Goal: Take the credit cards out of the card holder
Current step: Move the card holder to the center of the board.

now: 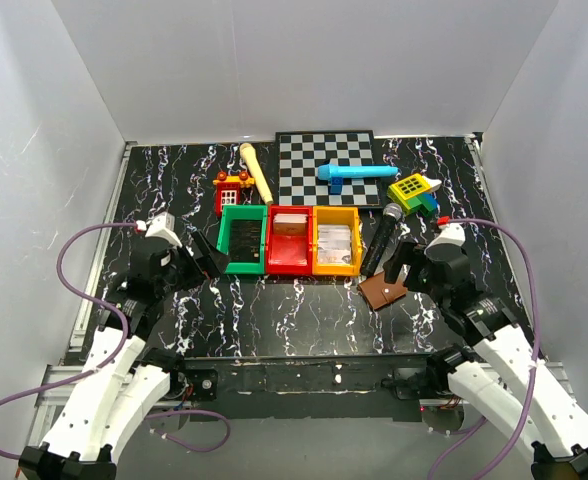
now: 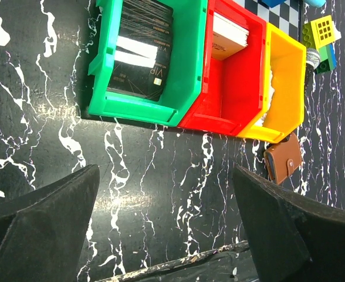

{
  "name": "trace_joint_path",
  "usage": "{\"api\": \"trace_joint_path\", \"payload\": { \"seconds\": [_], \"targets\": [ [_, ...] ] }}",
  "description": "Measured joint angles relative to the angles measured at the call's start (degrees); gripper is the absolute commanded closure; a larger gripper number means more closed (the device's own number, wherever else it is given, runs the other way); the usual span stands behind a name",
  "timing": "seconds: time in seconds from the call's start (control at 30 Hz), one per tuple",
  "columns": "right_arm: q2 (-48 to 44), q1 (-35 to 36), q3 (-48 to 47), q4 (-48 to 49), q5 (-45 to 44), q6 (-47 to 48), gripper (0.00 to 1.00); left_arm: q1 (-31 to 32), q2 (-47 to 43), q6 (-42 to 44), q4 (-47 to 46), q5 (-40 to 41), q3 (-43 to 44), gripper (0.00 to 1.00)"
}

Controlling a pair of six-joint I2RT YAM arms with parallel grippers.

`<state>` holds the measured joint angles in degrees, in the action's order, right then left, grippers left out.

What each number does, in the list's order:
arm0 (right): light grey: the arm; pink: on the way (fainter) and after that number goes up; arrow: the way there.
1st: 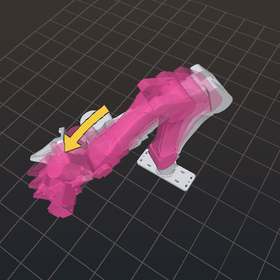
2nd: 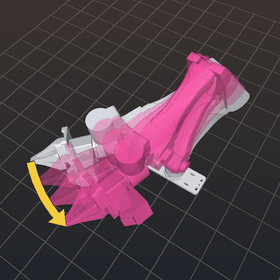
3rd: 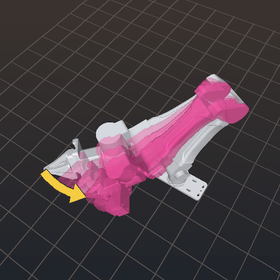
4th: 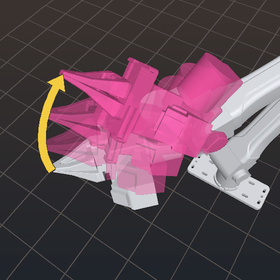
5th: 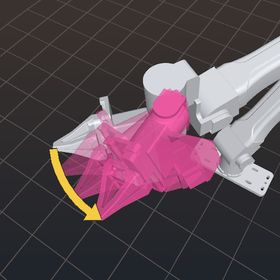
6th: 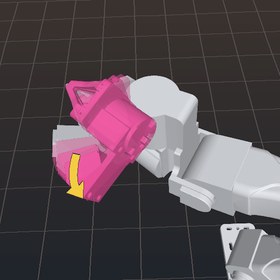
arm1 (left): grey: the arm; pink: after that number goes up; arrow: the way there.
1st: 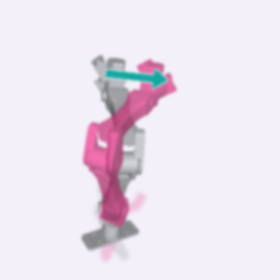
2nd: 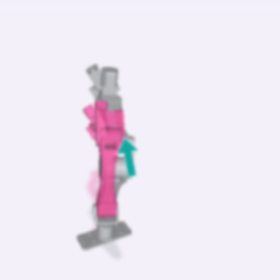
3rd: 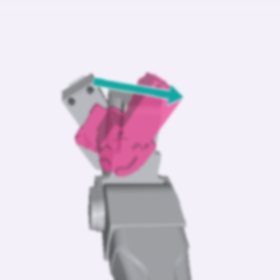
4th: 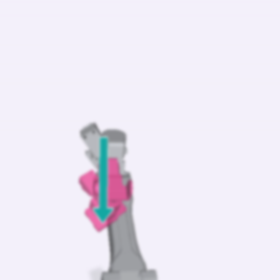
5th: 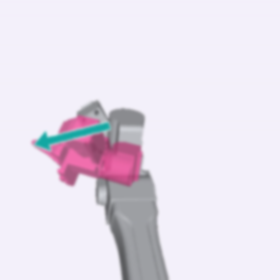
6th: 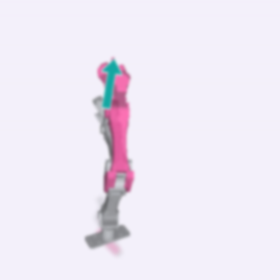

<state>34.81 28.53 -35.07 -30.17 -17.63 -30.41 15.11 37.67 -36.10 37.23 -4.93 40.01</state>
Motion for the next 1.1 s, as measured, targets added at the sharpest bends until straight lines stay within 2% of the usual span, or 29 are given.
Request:
{"api": "trace_joint_path", "payload": {
  "seconds": [0.33, 0.47, 0.77, 0.97, 1.1],
  "targets": [
    [3.96, 0.0, -1.31, -1.97, -1.79, 1.01, 0.07, 0.02, 0.59, 0.2, -1.86, -0.79, -1.81, 0.02],
    [5.11, -0.37, -1.11, -1.81, -1.46, 0.15, 0.09, 0.09, -0.26, 0.92, -3.61, -3.54, -2.86, 0.02],
    [13.09, -6.34, 3.54, 1.01, 7.32, -5.6, 0.13, 5.18, -1.88, 1.49, -5.81, -5.14, -4.2, 0.02],
    [13.94, -11.76, 7.8, 3.39, 12.0, -10.82, 0.18, 6.86, -1.79, 0.59, -6.45, -4.96, -5.6, 0.02],
    [13.0, -12.37, 10.64, 3.37, 13.29, -13.64, 0.22, 7.37, -1.4, -0.46, -6.51, -4.74, -6.71, 0.03]
  ]
}}
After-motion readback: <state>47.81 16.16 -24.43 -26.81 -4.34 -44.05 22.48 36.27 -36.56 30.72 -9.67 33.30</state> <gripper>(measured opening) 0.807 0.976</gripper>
